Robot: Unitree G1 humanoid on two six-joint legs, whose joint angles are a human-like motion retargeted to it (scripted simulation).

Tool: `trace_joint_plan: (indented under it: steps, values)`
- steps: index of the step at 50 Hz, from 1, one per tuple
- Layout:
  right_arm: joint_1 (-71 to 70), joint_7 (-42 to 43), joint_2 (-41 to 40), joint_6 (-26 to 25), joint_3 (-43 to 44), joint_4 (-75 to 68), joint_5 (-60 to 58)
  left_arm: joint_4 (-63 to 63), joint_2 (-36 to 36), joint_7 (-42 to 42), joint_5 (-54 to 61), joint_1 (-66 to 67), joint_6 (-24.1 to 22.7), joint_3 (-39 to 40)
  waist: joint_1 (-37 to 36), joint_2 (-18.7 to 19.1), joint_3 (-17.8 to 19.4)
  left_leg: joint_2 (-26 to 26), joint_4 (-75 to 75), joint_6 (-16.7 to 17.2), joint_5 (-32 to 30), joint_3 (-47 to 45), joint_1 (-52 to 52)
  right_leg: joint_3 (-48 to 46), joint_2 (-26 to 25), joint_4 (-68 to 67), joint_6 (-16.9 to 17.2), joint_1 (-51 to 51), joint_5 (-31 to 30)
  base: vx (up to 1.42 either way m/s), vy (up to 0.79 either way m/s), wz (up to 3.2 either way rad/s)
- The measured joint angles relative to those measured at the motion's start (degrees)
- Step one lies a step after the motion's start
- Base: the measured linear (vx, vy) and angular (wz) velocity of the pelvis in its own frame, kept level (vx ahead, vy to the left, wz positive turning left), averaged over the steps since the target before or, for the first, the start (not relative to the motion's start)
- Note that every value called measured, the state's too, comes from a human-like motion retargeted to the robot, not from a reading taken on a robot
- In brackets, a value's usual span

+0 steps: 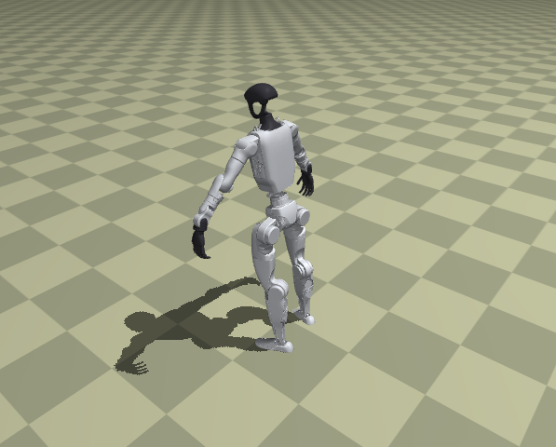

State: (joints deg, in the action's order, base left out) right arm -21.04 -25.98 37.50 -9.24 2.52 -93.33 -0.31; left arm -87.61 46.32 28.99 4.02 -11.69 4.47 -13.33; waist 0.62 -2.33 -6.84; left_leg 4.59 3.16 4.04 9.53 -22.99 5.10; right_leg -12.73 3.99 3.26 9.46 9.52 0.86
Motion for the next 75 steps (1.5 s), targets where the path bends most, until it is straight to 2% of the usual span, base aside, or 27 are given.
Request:
trace_joint_plan:
  steps: [45, 75]
  values:
    - [-0.02, 5.63, -0.37, 1.32, 2.06, 0.69, -0.64, 0.53, 1.02, -5.85, 1.04, 1.39, -1.58, 3.02, -0.23, -0.75, 1.0, 0.04, 0.02, 0.14, 0.2, -1.48, -0.39, 0.84, -0.1, 0.04, 0.88, 0.15, -0.06, 0.0, 0.0, 0.0]
    - [0.23, 11.12, -0.96, 2.45, 4.04, 2.08, -1.16, 4.12, 2.35, -13.15, -0.2, 3.07, -3.2, 5.24, -1.22, -2.42, 2.89, -0.22, 0.01, -0.7, 0.74, -2.45, 0.1, 2.33, -0.01, -0.01, 1.17, 1.34, -0.12, 0.0, 0.0, 0.0]
